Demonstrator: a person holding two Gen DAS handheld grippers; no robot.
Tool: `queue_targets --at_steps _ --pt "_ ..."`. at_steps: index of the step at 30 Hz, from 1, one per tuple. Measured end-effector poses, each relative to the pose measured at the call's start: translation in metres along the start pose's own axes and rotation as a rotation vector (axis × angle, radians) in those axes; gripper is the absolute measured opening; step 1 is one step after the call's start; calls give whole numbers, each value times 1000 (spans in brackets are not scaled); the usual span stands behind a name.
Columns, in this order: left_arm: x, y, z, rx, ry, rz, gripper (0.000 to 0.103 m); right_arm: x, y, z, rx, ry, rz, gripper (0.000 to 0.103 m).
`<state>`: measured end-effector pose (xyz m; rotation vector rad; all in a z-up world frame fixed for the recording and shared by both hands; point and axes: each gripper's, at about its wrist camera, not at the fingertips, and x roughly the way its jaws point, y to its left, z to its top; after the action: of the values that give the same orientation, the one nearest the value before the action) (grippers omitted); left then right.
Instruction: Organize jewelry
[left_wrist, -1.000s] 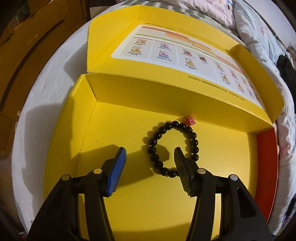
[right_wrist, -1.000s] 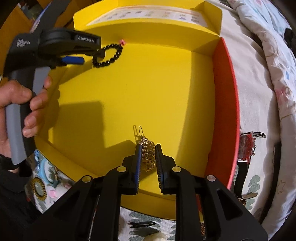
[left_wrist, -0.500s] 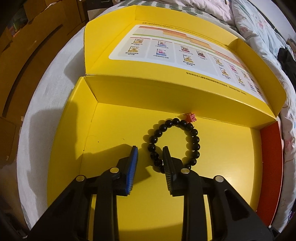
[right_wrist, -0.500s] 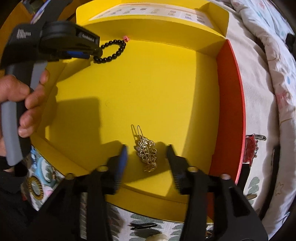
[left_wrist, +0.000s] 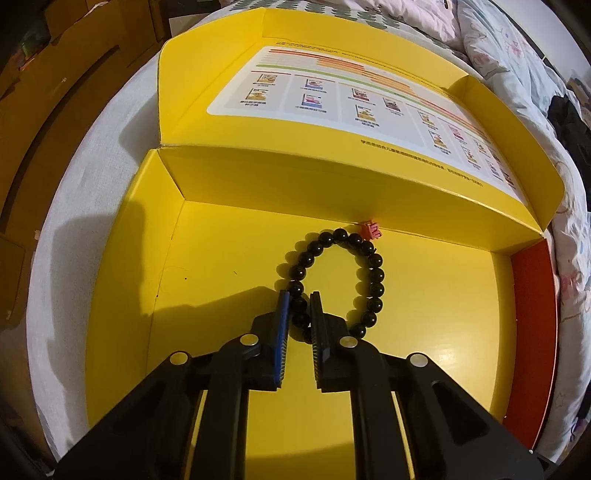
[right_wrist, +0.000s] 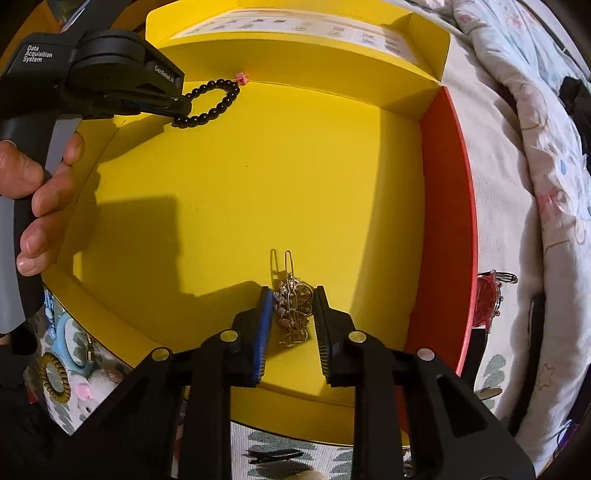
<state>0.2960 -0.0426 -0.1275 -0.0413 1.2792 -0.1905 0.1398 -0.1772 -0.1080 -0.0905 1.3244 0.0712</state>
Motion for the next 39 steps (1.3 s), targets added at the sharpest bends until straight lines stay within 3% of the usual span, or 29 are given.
queue_targets --at_steps 8,14,22,29,39 --pt "-10 5 1 -24 -22 -52 10 -5 -12 6 37 -3 52 23" --pt "-28 8 2 -36 -44 -99 10 -25 -38 11 81 -52 110 23" --pt "-71 4 -2 -33 -110 -169 9 -53 -69 10 138 -108 159 23" --pt "-116 -4 -15 -10 -166 -202 9 -89 -86 -6 185 -163 177 23" --pt "-183 -12 -65 66 -212 -216 9 -127 -165 -50 332 -226 135 23"
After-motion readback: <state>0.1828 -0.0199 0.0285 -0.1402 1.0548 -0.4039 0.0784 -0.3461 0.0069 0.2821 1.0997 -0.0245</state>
